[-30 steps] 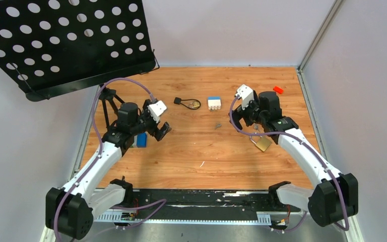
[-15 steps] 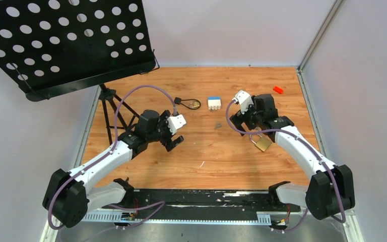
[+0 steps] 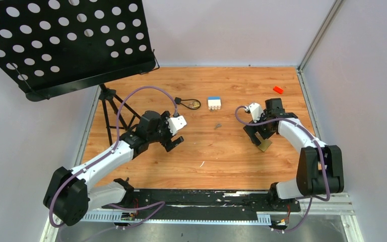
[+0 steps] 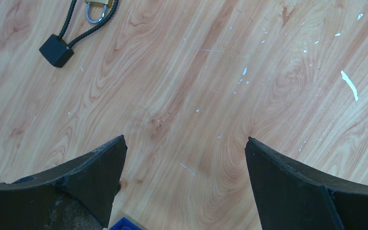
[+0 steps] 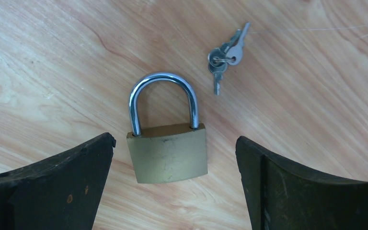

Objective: Unlock with the key

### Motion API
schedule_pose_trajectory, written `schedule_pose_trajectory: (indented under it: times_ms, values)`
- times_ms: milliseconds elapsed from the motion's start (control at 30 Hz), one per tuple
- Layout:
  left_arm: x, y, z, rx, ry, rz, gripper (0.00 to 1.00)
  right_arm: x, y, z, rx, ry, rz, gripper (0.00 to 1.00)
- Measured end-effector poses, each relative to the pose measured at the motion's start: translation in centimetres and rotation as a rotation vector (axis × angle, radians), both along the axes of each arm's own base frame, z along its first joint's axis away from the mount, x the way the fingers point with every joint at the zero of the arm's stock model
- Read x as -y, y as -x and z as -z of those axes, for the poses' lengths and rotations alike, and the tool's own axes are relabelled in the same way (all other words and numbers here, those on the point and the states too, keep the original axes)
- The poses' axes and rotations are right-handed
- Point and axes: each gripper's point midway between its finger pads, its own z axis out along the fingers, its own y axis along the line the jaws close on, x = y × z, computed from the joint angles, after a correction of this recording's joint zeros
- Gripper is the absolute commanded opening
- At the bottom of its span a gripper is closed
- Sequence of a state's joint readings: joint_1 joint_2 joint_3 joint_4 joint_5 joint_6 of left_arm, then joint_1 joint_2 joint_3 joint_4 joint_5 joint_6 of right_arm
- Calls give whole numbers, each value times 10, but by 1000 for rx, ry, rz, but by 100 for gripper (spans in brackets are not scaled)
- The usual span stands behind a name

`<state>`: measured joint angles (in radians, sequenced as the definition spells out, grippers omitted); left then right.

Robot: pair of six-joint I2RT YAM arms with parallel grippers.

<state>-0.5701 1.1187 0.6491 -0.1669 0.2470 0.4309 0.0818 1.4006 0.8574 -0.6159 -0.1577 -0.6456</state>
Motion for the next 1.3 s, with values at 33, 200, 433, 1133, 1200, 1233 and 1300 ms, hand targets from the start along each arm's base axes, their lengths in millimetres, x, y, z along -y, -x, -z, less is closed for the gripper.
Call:
schedule_pose_trajectory:
  times_ms: [33, 200, 433, 1133, 1200, 1233, 1300]
  values:
    - [0, 0, 0, 1, -3, -2, 100, 0, 1, 4, -16, -1, -2, 100]
    - [-3, -2, 1, 9, -13, -12, 100, -11, 1, 14, -64, -49, -15, 97]
    - [-6, -5, 4, 10, -31, -32, 100, -68, -44, -20, 39, -123, -120, 85]
    - [-21, -16, 4, 54, -95, -96, 100, -196, -98, 1, -17, -202, -248, 64]
    - [-21, -16, 4, 56, -97, -97, 100, -196, -99, 4, -17, -192, -241, 63]
    - [-21, -16, 4, 56, -98, -97, 100, -195, -99, 5, -15, -180, -236, 62]
    - [-21, -16, 4, 56, -97, -97, 100, -192, -102, 6, -7, -164, -226, 62]
